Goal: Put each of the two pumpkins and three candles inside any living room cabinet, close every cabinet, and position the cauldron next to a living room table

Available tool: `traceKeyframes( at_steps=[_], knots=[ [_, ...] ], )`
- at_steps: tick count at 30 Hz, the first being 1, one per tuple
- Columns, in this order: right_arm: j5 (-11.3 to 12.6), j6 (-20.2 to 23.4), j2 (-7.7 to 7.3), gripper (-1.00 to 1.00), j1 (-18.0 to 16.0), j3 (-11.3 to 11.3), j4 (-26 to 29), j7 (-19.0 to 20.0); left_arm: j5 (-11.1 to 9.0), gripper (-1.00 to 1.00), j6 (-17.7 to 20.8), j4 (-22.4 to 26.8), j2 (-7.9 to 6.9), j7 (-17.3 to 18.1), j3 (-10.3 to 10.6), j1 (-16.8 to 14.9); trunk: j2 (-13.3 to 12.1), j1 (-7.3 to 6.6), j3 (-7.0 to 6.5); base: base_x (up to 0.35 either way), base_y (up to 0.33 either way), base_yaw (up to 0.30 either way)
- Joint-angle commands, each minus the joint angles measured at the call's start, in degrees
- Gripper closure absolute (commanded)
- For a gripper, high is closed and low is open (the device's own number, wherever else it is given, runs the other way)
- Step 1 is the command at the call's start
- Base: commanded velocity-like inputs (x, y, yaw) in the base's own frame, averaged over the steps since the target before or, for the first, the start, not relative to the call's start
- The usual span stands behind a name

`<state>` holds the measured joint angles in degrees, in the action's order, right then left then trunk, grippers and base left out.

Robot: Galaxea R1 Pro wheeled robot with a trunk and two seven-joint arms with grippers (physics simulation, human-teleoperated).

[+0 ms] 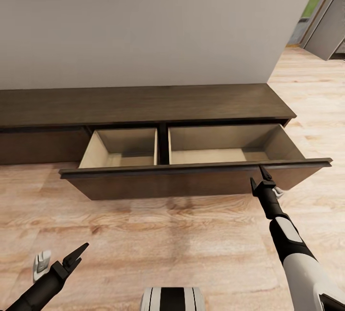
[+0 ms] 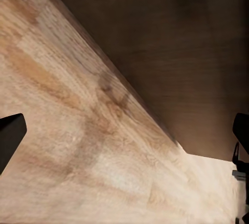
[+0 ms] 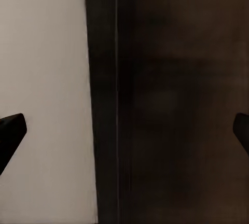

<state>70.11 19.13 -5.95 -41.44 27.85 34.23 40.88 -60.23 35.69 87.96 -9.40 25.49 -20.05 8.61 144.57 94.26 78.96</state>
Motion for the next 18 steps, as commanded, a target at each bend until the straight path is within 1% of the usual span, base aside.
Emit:
traceKeyframes(
  at_steps=[1, 5, 7, 11, 12, 13, 14, 16, 17, 18],
  knots=[
    [0.5, 0.5, 0.03, -1.0, 0.0, 0.1, 0.0, 0.1, -0.4, -1.0, 0.4, 0.0, 0.0, -0.1, -0.1, 0.0, 0.0, -0.03, -0.2, 0.0, 0.0, 0.0],
    [0.4, 0.1, 0.22, -1.0, 0.0, 0.2, 0.0, 0.1, -0.2, -1.0, 0.4, 0.0, -0.01, -0.5, 0.0, 0.0, -0.1, -0.13, -1.09, 0.0, 0.0, 0.0],
    [-0.2, -0.1, 0.38, -1.0, 0.1, 0.2, 0.0, 0.1, -0.1, -1.0, 0.3, 0.0, 0.07, -0.5, 0.2, 0.0, -0.1, -0.13, -1.09, 0.0, 0.0, 0.0],
    [-2.6, -0.3, 1.19, -1.0, 1.0, 0.0, 0.5, 0.0, 0.1, -1.0, -0.8, 0.0, 0.3, -0.3, 0.4, 0.0, -0.1, -0.13, -1.09, 0.0, 0.0, 0.0],
    [-3.5, -0.4, 1.61, -1.0, 1.7, -0.1, 1.5, -0.1, 0.1, -1.0, -1.2, 0.0, 0.35, -0.3, 0.5, 0.0, -0.1, -0.13, -1.09, 0.0, 0.0, 0.0],
    [-3.9, -0.4, 1.88, -1.0, 2.1, -0.1, 2.2, -0.2, 0.1, -1.0, -1.4, 0.0, 0.37, -0.4, 0.5, 0.0, -0.1, -0.13, -1.09, 0.0, 0.0, 0.0],
    [-4.3, -0.4, 2.5, -1.0, 3.3, -0.1, 3.8, -0.9, 0.1, -1.0, -1.6, 0.0, 0.39, -0.4, 0.5, 0.0, -0.1, -0.13, -1.09, 0.0, 0.0, 0.0],
    [-4.6, -0.3, 3.02, -1.0, 4.6, -0.1, 6.1, -2.5, 0.1, -1.0, -1.8, 0.0, 0.4, -0.5, 0.5, 0.0, -0.1, -0.13, -1.09, 0.0, 0.0, 0.0],
    [-4.7, 0.0, 3.43, -1.0, 6.0, -0.1, 8.9, -5.2, 0.1, -1.0, -1.9, -0.2, 0.41, -0.5, 0.5, 0.0, -0.1, -0.13, -1.09, 0.0, 0.0, 0.0],
    [-4.6, 0.1, 3.58, -1.0, 6.8, -0.1, 10.4, -6.8, 0.1, -1.0, -2.0, -0.4, 0.42, -0.4, 0.5, 0.0, -0.1, -0.13, -1.09, 0.0, 0.0, 0.0]
  ],
)
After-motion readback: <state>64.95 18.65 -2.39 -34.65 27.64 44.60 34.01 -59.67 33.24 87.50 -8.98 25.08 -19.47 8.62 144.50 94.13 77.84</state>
